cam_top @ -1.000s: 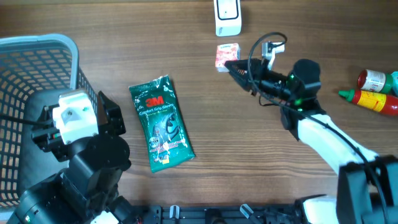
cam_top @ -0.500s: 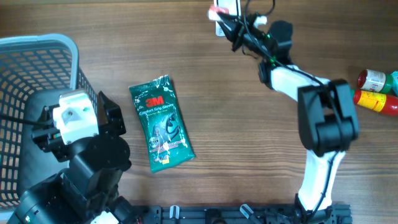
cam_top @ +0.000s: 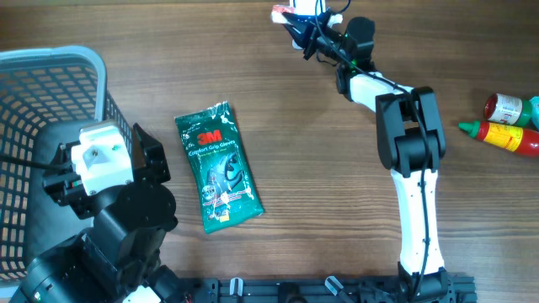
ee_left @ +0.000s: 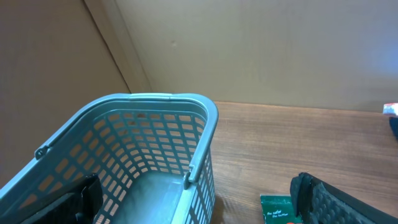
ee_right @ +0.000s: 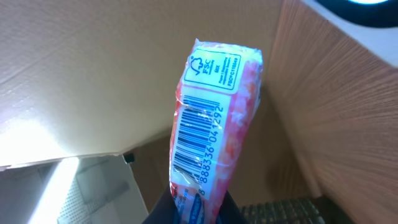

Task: Scan the item barcode
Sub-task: 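Carry the tissue pack with the right gripper to the scanner, then carry the tissue pack with the right gripper to the far right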

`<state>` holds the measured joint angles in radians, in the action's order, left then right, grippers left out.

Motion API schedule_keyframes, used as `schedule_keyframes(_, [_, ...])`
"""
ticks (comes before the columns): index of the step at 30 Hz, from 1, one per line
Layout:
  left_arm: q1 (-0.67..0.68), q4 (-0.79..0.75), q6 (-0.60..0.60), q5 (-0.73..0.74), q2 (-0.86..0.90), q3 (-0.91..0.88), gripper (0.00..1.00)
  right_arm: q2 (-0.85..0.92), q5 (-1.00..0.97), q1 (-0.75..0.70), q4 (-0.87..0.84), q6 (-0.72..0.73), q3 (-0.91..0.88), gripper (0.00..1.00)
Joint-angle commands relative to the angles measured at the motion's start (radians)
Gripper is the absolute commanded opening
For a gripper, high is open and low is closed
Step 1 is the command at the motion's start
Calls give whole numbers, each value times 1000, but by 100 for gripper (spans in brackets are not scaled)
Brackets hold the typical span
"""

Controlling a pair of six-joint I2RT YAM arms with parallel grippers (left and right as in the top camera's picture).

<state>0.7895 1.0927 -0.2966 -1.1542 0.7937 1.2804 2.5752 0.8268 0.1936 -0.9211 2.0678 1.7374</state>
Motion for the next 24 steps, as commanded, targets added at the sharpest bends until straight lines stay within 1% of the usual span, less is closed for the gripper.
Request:
schedule_keyframes(1, [-1,-3,5,2,-3,1,100,21,94,-39,-78,3,26,4])
schedule_keyframes(3, [-1,-3,5,2,-3,1,100,21,145,-83,-85,3,26,4])
schedule_keyframes(5, [-1,-3,5,2,-3,1,100,21,244,-109,12,3,26,4])
schedule_keyframes(6, [-1,-3,5,2,-3,1,100,21,258,-109,39,3,26,4])
schedule_keyframes(8, [-1,-3,5,2,-3,1,100,21,247,-102,37,3,26,4])
schedule_keyframes(11, [-1,-3,5,2,-3,1,100,21,325,-93,-16,3,53,4])
schedule_keyframes(14, [-1,-3,5,2,-3,1,100,-5,435,-117,-196,4,72,5])
schedule_keyframes(16, [-1,-3,5,2,-3,1,100,-51,505,-158,-198,-17,72,4])
schedule_keyframes(18, [-1,-3,5,2,-3,1,100,-110,563,-240,-197,-92,72,5])
schedule_keyframes(21, [-1,-3,5,2,-3,1,100,-125,571,-393,-150,-212,72,5])
schedule_keyframes(22, [-1,-3,5,2,-3,1,100,-125,570,-464,-58,-320,72,4])
schedule_keyframes(23, [-1,-3,5,2,-3,1,100,-125,569,-506,-6,-362,72,5])
schedule_keyframes(24, [-1,-3,5,2,-3,1,100,-125,562,-565,83,-442,72,5])
